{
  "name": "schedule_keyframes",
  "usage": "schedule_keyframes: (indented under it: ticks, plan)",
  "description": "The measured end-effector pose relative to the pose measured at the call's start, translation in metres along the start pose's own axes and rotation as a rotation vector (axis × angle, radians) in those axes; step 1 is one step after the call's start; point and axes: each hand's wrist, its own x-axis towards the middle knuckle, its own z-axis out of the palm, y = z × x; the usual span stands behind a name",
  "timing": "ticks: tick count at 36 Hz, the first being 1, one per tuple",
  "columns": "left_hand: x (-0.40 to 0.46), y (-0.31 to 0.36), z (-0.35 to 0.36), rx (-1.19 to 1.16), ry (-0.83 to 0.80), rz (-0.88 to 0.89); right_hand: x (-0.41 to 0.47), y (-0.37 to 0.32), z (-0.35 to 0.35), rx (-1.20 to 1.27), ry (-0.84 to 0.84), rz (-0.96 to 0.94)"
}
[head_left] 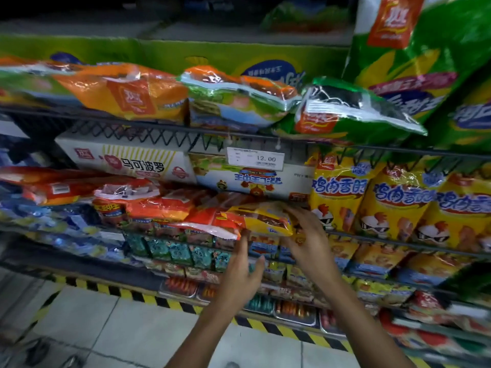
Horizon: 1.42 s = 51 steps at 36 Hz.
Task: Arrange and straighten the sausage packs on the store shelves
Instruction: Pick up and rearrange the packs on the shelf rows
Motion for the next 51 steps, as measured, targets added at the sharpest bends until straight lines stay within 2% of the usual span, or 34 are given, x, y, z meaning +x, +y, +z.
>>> schedule_keyframes:
  ticks: [4,8,12,18,22,27,37,44,49,51]
  plan:
    - [0.006,0.000,-0.004,0.001,-0.094,-0.007,-0.002,0.005,-0.001,-0.084,-0.007,0.039]
    - [0.009,0.002,-0.009,-0.007,-0.115,0.040,-0.010,0.002,-0.004,-0.026,0.073,0.117]
    - [0.015,0.009,-0.009,-0.045,-0.074,0.132,-0.013,0.000,-0.004,0.055,0.136,0.221]
    - [0.023,0.032,-0.006,-0.136,0.012,0.219,0.001,-0.011,-0.006,0.020,0.266,0.156]
    - [0.038,0.037,-0.005,-0.225,0.044,0.250,0.011,-0.010,-0.006,0.088,0.310,0.136]
    - [0.059,0.042,0.001,-0.283,0.117,0.204,0.013,-0.012,0.003,0.160,0.403,0.151]
    - [0.071,0.044,0.000,-0.336,0.098,0.224,0.024,-0.005,-0.005,0.069,0.339,0.080]
    - [0.068,0.049,-0.001,-0.197,0.258,0.414,0.036,-0.017,-0.013,0.013,0.420,0.157]
    - [0.084,0.039,0.001,-0.130,0.226,0.319,0.044,-0.016,-0.011,-0.078,0.330,0.156]
    - [0.082,0.041,0.000,-0.136,0.225,0.328,0.040,-0.016,-0.008,-0.014,0.345,0.149]
